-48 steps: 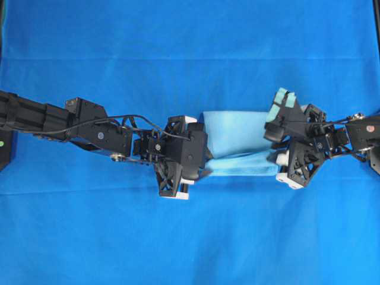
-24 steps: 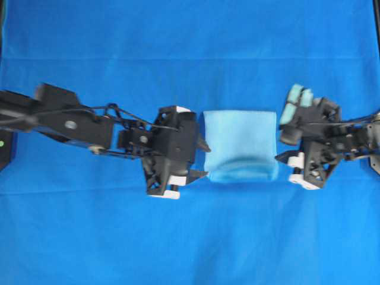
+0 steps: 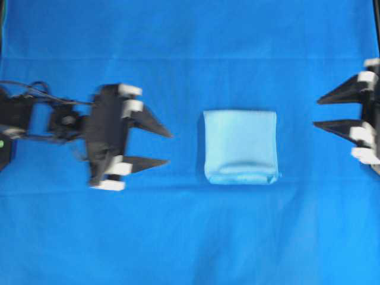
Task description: Fold the light blue towel.
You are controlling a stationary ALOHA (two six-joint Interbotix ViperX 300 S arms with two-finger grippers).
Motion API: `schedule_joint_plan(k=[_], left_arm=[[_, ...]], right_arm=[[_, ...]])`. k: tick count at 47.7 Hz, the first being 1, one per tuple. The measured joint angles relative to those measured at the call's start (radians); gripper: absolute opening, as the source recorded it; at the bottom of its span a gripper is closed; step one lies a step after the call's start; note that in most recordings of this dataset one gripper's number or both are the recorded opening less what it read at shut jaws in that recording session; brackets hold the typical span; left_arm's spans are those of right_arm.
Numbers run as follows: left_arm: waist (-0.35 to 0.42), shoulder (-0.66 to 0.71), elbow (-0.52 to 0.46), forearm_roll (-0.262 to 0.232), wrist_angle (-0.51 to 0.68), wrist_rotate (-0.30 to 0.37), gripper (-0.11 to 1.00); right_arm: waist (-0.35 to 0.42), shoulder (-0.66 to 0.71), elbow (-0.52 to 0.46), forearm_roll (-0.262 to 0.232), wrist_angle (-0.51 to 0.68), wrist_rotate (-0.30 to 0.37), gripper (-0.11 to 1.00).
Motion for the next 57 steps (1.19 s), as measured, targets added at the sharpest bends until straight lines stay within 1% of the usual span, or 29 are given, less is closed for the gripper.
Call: schedule_joint_plan(k=[5, 11, 21, 28, 34, 38, 46, 57], left_arm=[[0.0, -0.106, 0.08, 0.0, -0.051, 0.0, 0.55], [0.0, -0.245, 0.175, 0.0, -0.084, 0.0, 0.55], [-0.002, -0.451, 0.31, 0.0, -0.095, 0.003, 0.55], [-0.002, -0.565, 0.41, 0.002, -0.101, 0.0, 0.55], [0.0, -0.67, 0.499, 0.0, -0.118, -0.014, 0.53], [-0.002, -0.735, 0.545, 0.002, -0.126, -0.017, 0.53], [0.0, -0.819, 0.584, 0.002, -0.127, -0.02, 0.53], [0.0, -0.828, 0.591, 0.002, -0.126, -0.02, 0.53]], right_arm=[[0.0, -0.08, 0.026, -0.012, 0.002, -0.006, 0.57], [0.0, -0.161, 0.072, -0.034, -0.009, -0.006, 0.57], [-0.005, -0.267, 0.167, -0.074, -0.115, -0.003, 0.57], [-0.041, -0.318, 0.229, -0.081, -0.178, 0.002, 0.57], [-0.078, -0.328, 0.253, -0.08, -0.201, 0.012, 0.57], [-0.084, -0.328, 0.259, -0.08, -0.21, 0.014, 0.57], [-0.083, -0.328, 0.259, -0.08, -0.213, 0.014, 0.57], [-0.083, -0.327, 0.259, -0.08, -0.213, 0.014, 0.57]])
